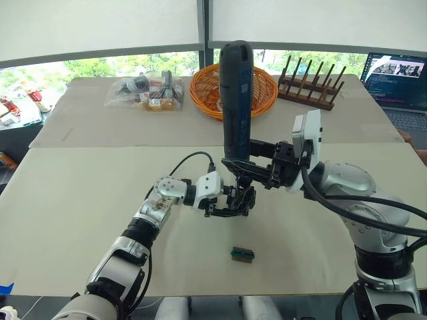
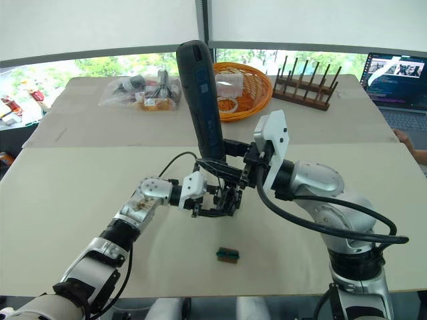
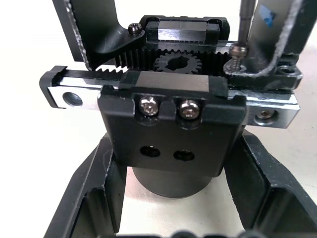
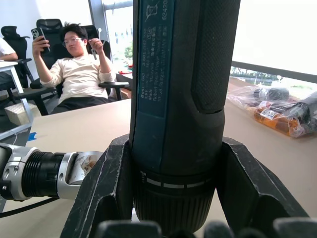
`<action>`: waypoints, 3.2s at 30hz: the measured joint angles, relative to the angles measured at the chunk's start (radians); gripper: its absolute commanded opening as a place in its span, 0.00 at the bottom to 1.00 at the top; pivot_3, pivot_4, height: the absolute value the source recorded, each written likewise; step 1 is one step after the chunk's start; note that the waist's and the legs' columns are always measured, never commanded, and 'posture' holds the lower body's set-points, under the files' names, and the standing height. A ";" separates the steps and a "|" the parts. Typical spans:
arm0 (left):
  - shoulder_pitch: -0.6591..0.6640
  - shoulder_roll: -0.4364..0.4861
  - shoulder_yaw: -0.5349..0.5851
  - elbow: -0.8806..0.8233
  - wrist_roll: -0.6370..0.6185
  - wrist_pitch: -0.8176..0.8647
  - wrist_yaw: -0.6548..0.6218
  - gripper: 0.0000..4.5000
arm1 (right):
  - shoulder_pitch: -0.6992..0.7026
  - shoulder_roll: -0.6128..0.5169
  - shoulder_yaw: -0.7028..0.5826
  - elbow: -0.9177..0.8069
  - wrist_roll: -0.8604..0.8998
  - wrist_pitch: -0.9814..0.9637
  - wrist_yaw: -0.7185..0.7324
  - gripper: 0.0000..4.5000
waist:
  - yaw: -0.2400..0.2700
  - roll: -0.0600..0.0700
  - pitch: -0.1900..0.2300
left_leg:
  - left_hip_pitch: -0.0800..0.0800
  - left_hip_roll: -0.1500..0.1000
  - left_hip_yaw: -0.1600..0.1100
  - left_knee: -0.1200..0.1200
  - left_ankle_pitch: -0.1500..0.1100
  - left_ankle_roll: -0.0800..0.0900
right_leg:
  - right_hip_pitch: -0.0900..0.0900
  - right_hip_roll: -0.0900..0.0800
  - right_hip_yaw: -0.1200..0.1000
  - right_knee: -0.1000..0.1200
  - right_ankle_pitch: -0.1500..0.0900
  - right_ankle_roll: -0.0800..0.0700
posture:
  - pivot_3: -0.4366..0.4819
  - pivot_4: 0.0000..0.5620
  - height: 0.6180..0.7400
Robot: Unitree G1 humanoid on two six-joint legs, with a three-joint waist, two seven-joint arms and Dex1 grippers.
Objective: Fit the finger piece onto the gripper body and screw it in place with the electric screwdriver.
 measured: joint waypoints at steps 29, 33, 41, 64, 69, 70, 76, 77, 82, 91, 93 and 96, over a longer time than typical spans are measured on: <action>0.000 0.003 0.000 -0.002 0.000 0.000 0.003 0.51 | 0.039 -0.040 0.034 -0.025 -0.108 -0.088 0.097 0.43 | 0.001 0.000 0.000 | 0.000 0.000 0.000 0.000 0.000 0.000 | 0.000 0.000 0.000 0.000 0.000 0.000 | 0.48 0.27 1.00; 0.000 0.003 0.000 -0.002 -0.001 0.000 0.002 0.51 | 0.031 -0.019 0.032 -0.029 -0.097 -0.087 0.079 0.43 | 0.001 0.000 0.000 | 0.000 0.000 0.000 0.000 0.000 0.000 | 0.000 0.000 0.000 0.000 0.000 0.000 | 0.48 0.27 1.00; 0.000 0.003 0.000 -0.002 0.000 0.000 0.003 0.51 | -0.003 -0.003 -0.010 -0.051 0.011 -0.016 -0.004 0.43 | 0.001 0.000 0.000 | 0.000 0.000 0.000 0.000 0.000 0.000 | 0.000 0.000 0.000 0.000 0.000 0.000 | 0.48 0.27 1.00; 0.000 0.003 0.000 -0.002 -0.001 0.000 0.003 0.51 | 0.028 0.002 -0.006 -0.035 0.006 -0.004 -0.015 0.43 | 0.001 0.000 0.000 | 0.000 0.000 0.000 0.000 0.000 0.000 | 0.000 0.000 0.000 0.000 0.000 0.000 | 0.48 0.27 1.00; 0.000 0.003 0.000 -0.002 -0.001 0.000 0.003 0.51 | 0.030 0.003 -0.005 -0.035 0.001 -0.004 -0.015 0.43 | 0.001 0.000 0.000 | 0.000 0.000 0.000 0.000 0.000 0.000 | 0.000 0.000 0.000 0.000 0.000 0.000 | 0.48 0.27 1.00; 0.000 0.003 0.000 -0.002 -0.001 0.000 0.003 0.51 | 0.030 0.004 -0.005 -0.035 0.001 -0.004 -0.015 0.43 | 0.001 0.000 0.000 | 0.000 0.000 0.000 0.000 0.000 0.000 | 0.000 0.000 0.000 0.000 0.000 0.000 | 0.48 0.27 1.00; 0.000 0.003 0.000 -0.002 -0.001 0.000 0.003 0.51 | 0.030 0.006 0.000 -0.035 -0.009 -0.004 -0.015 0.43 | 0.001 0.000 0.000 | 0.000 0.000 0.000 0.000 0.000 0.000 | 0.000 0.000 0.000 0.000 0.000 0.000 | 0.48 0.27 1.00; 0.000 0.003 0.000 -0.002 -0.001 0.000 0.003 0.51 | 0.030 0.006 0.000 -0.035 -0.010 -0.004 -0.015 0.43 | 0.001 0.000 0.000 | 0.000 0.000 0.000 0.000 0.000 0.000 | 0.000 0.000 0.000 0.000 0.000 0.000 | 0.48 0.27 1.00; 0.000 0.003 0.000 -0.002 -0.001 0.000 0.003 0.51 | 0.029 0.006 0.000 -0.035 -0.011 -0.004 -0.014 0.43 | 0.001 0.000 0.000 | 0.000 0.000 0.000 0.000 0.000 0.000 | 0.000 0.000 0.000 0.000 0.000 0.000 | 0.48 0.27 1.00; 0.000 0.003 0.000 -0.002 -0.001 0.000 0.003 0.51 | 0.022 0.003 0.000 -0.035 -0.010 -0.004 -0.004 0.43 | 0.001 0.000 0.000 | 0.000 0.000 0.000 0.000 0.000 0.000 | 0.000 0.000 0.000 0.000 0.000 0.000 | 0.48 0.27 1.00; 0.000 0.003 0.000 -0.002 -0.001 0.000 0.003 0.51 | 0.021 0.002 0.000 -0.035 -0.010 -0.004 -0.003 0.43 | 0.001 0.000 0.000 | 0.000 0.000 0.000 0.000 0.000 0.000 | 0.000 0.000 0.000 0.000 0.000 0.000 | 0.48 0.27 1.00; 0.000 0.003 0.000 -0.002 -0.001 0.000 0.003 0.51 | 0.015 0.002 0.000 -0.035 -0.008 -0.004 -0.002 0.43 | 0.001 0.000 0.000 | 0.000 0.000 0.000 0.000 0.000 0.000 | 0.000 0.000 0.000 0.000 0.000 0.000 | 0.48 0.27 1.00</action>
